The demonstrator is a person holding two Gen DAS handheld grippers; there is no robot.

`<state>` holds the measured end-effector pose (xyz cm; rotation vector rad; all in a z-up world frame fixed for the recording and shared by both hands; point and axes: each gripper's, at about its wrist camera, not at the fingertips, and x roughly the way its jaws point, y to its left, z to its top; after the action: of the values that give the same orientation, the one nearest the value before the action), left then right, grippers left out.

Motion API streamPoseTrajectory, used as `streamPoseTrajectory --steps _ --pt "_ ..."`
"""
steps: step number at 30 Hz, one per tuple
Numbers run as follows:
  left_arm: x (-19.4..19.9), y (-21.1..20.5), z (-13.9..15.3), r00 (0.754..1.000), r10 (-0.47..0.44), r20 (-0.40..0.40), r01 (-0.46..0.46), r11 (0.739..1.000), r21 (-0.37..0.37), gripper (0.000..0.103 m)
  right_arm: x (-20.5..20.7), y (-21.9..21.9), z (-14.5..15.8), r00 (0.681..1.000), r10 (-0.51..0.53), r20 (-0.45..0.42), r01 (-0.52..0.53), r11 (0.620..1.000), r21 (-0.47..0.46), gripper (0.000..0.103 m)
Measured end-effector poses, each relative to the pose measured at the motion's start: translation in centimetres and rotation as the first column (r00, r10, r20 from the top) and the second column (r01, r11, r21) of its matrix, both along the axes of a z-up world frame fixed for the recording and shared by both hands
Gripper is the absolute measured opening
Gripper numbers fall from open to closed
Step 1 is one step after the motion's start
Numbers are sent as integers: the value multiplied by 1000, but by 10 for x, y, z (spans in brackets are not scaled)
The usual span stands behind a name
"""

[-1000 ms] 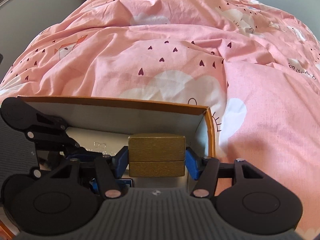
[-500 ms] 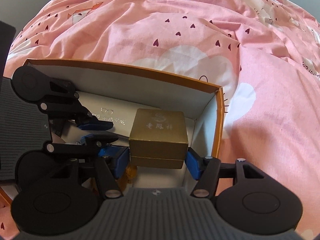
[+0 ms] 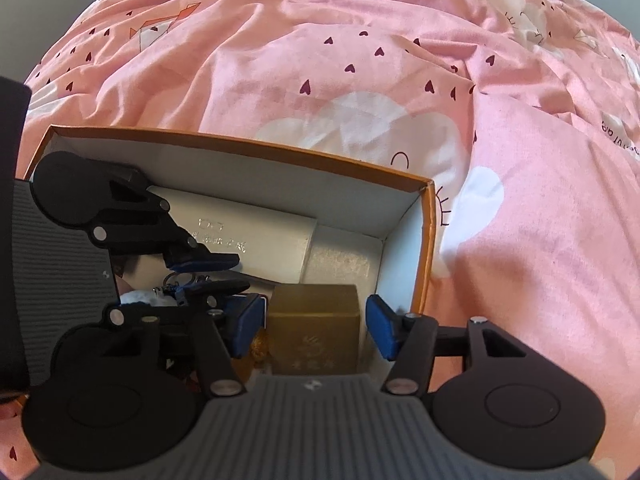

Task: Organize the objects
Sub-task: 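Open the right tool to release the gold cube box in the box, then withdraw both tools from the box toward the loose items on the bed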

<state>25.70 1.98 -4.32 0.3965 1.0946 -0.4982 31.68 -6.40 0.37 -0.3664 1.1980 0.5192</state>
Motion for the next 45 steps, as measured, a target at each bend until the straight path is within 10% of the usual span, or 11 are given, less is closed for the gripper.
streamPoseTrajectory --steps 9,17,45 --pt "-13 8 17 998 33 56 -34 999 11 14 -33 -13 6 990 142 19 -142 989 33 34" --pt "-9 11 20 997 22 74 -23 1000 13 15 -61 -4 -9 890 438 129 -425 897 -117 29" --pt "16 47 19 1000 22 19 -23 999 41 15 26 39 -42 933 352 79 -336 927 -164 2"
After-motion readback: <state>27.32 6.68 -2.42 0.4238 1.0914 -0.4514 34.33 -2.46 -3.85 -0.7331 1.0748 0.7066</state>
